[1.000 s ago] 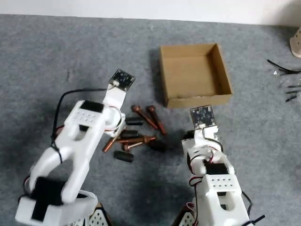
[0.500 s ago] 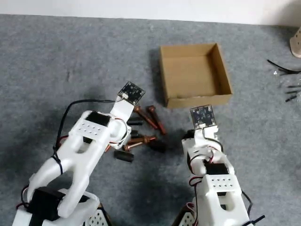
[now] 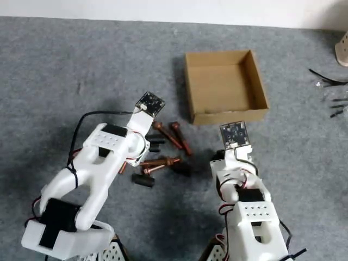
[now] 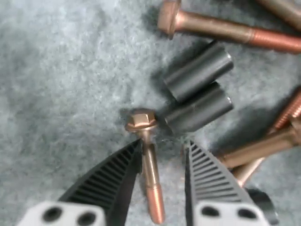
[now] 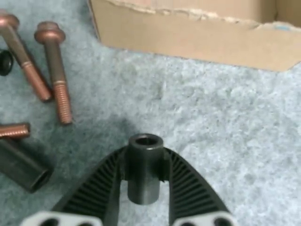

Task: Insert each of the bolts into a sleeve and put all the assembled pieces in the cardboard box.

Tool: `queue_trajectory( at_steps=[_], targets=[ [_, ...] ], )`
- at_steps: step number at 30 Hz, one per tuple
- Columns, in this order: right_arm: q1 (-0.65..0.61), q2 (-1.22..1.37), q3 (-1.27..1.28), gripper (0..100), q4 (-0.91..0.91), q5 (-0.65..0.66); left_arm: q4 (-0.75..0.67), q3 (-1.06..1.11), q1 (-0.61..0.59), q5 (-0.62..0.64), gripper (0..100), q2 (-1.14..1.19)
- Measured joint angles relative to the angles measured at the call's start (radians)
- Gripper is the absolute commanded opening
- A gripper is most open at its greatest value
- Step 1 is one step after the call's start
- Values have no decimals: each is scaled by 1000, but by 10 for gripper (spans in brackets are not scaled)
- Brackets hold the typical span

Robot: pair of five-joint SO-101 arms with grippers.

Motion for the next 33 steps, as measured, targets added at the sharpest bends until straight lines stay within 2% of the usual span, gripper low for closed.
queue_trajectory(
  at_steps=[15, 33],
  targets=[
    [0, 0, 0, 5, 0, 0, -2, 3, -66, 83, 147, 12],
    [0, 0, 0, 5, 0, 9, -2, 3, -75, 86, 151, 17]
  ],
)
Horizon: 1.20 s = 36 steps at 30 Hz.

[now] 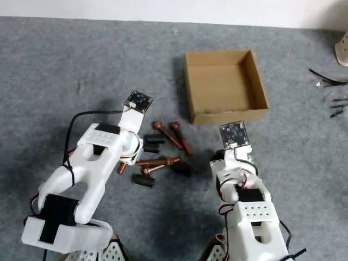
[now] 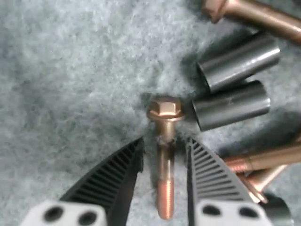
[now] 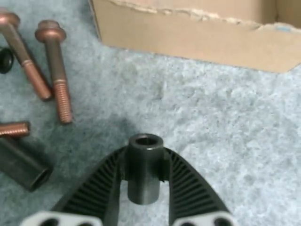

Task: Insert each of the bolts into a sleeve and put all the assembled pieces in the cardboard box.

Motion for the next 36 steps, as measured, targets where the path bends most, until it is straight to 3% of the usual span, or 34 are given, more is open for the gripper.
queue_trajectory(
  at_steps=[36],
  targets=[
    [-2, 0, 0, 5, 0, 8, 20, -89, 0, -5, 134, 94]
  ],
)
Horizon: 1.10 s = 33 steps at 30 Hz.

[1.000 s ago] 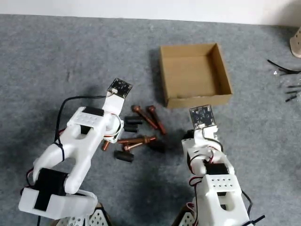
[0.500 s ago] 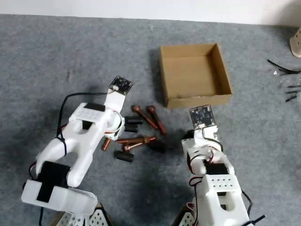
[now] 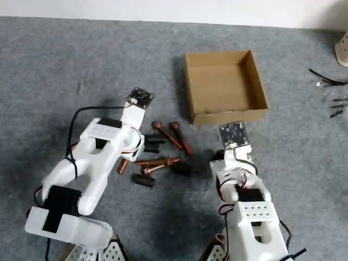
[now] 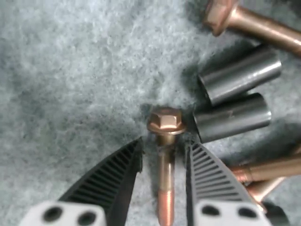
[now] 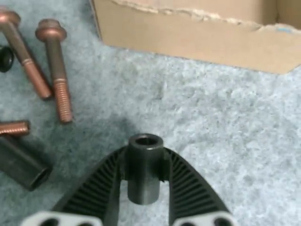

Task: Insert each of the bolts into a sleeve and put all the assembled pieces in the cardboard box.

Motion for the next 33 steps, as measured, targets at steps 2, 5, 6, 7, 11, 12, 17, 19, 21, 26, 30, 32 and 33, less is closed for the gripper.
queue_trajectory(
  at_steps=[2, 5, 6, 7, 11, 12, 17, 19, 21, 26, 30, 32, 33],
  targets=[
    [0, 0, 0, 5, 0, 0, 0, 0, 0, 0, 71, 0],
    [0, 0, 0, 5, 0, 0, 0, 0, 2, 2, 11, 2],
    [0, 0, 0, 5, 0, 0, -2, 0, 3, 0, 16, 3],
    [0, 0, 0, 5, 0, 0, -2, 0, 2, 3, 7, 3],
    [0, 0, 0, 5, 0, 0, -2, 0, 2, 3, 6, 3],
    [0, 0, 0, 5, 0, 0, -2, 0, 2, 3, 6, 3],
    [0, 0, 0, 5, 0, 0, -2, 0, 2, 3, 6, 3],
    [0, 0, 0, 5, 0, 0, -2, 0, 2, 3, 6, 3],
    [0, 0, 0, 5, 0, 0, -2, 0, 2, 3, 6, 3],
    [0, -6, 0, 5, 0, 0, -2, 0, 2, 3, 6, 3],
    [0, -6, 0, 5, 0, 0, -2, 0, 2, 5, 6, 3],
    [5, -6, 0, 5, 0, 2, -2, 0, 2, 5, 6, 3],
    [12, -6, 0, 5, 0, 2, -2, 0, 2, 5, 6, 3]
  ],
)
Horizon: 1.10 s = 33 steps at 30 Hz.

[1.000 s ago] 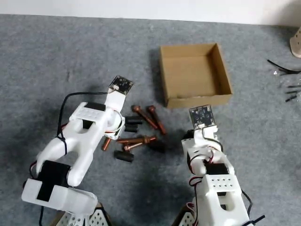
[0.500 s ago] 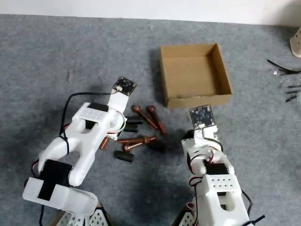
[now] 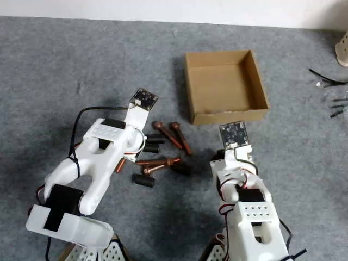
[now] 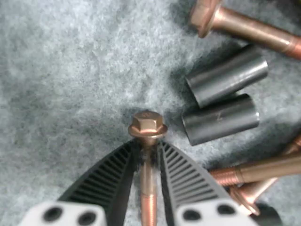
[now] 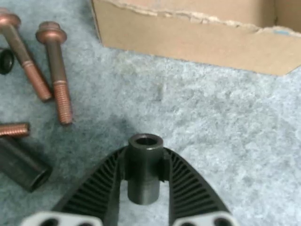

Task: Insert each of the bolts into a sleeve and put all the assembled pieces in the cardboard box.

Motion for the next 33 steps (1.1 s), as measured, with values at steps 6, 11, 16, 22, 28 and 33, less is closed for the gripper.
queue_trajectory(
  at_steps=[6, 11, 16, 22, 28, 33],
  targets=[
    [21, 0, 0, 5, 0, 0, 0, 0, 0, 0, 6, 0],
    [26, 0, 0, 5, 0, 0, -2, 5, 0, 0, 6, -2],
    [26, -3, 0, 5, 0, 0, -25, 103, 0, -3, 6, -94],
    [26, -68, 23, 5, 0, -5, -130, 305, -2, 2, 6, -321],
    [-23, -330, 126, 5, 40, -37, -204, 471, -3, 2, 6, -559],
    [-118, -631, 172, 5, 163, -41, -212, 566, -3, 2, 6, -741]
  ],
)
